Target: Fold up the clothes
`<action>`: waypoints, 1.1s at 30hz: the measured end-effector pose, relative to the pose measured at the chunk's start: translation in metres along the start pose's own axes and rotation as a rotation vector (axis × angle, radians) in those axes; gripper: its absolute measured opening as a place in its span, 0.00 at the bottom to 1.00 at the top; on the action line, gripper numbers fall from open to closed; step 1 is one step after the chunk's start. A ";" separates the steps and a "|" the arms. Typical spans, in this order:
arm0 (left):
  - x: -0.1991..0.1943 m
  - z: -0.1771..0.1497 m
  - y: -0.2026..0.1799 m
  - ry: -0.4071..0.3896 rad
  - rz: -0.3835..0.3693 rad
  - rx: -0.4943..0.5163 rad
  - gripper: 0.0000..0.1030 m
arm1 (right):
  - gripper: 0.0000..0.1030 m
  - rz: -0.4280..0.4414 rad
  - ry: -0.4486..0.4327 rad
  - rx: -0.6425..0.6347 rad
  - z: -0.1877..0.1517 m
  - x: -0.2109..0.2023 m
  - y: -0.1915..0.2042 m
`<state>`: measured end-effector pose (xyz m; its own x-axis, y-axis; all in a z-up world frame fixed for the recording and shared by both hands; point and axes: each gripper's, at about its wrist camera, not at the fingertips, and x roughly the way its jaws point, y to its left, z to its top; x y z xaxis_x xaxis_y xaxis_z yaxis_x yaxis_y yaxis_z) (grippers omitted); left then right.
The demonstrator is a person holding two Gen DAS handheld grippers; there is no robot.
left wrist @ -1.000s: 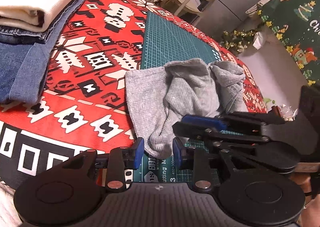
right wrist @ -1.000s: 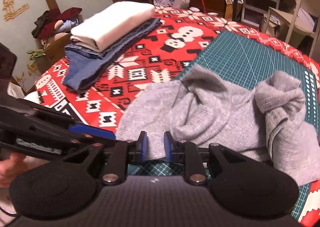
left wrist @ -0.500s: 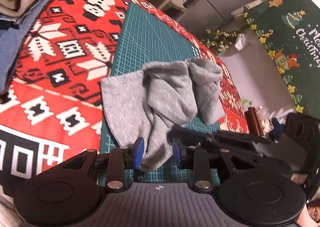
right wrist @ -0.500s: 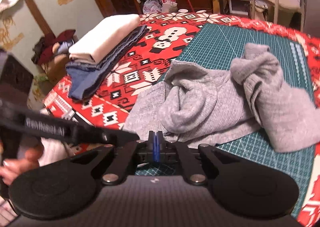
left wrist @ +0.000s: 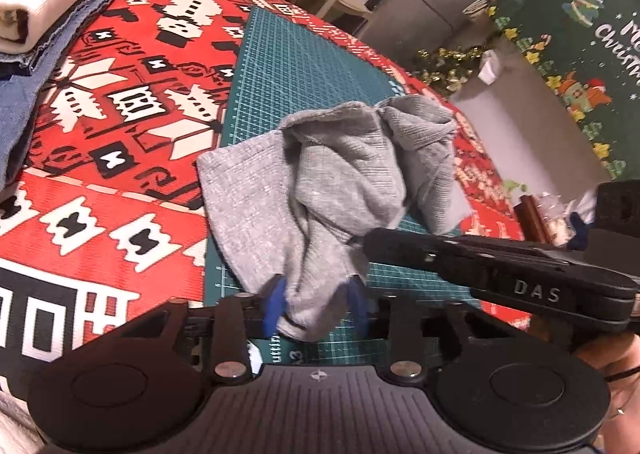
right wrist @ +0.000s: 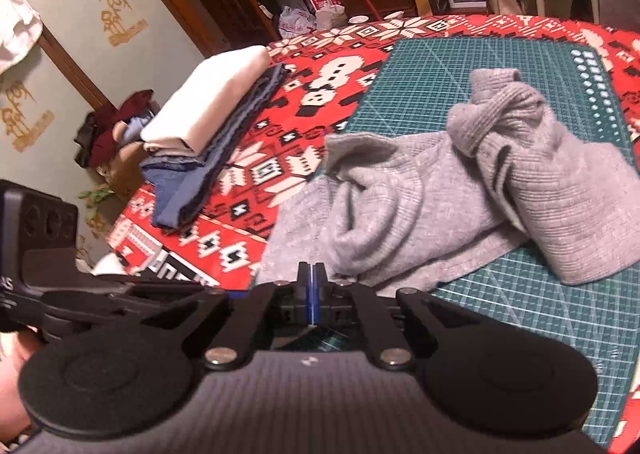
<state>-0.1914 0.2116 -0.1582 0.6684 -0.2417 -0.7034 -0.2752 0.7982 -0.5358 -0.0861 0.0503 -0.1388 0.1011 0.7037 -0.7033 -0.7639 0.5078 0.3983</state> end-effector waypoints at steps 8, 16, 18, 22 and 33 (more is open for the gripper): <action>-0.001 -0.002 -0.001 -0.025 0.047 0.024 0.07 | 0.13 -0.100 -0.063 -0.150 0.015 -0.020 0.010; -0.004 0.000 -0.002 -0.039 0.061 0.033 0.07 | 0.39 -0.139 -0.049 -0.236 0.011 -0.016 0.022; -0.003 -0.001 -0.002 -0.036 0.064 0.031 0.07 | 0.39 -0.149 -0.039 -0.229 0.010 -0.008 0.025; -0.002 0.000 0.000 -0.029 0.057 0.011 0.07 | 0.34 -0.181 -0.041 -0.212 0.009 0.006 0.022; -0.039 0.022 -0.016 -0.232 0.146 0.090 0.06 | 0.08 -0.372 -0.192 -0.211 0.022 -0.043 0.000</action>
<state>-0.1981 0.2207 -0.1117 0.7695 0.0039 -0.6386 -0.3246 0.8636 -0.3858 -0.0766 0.0316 -0.0957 0.4939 0.5824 -0.6456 -0.7643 0.6449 -0.0029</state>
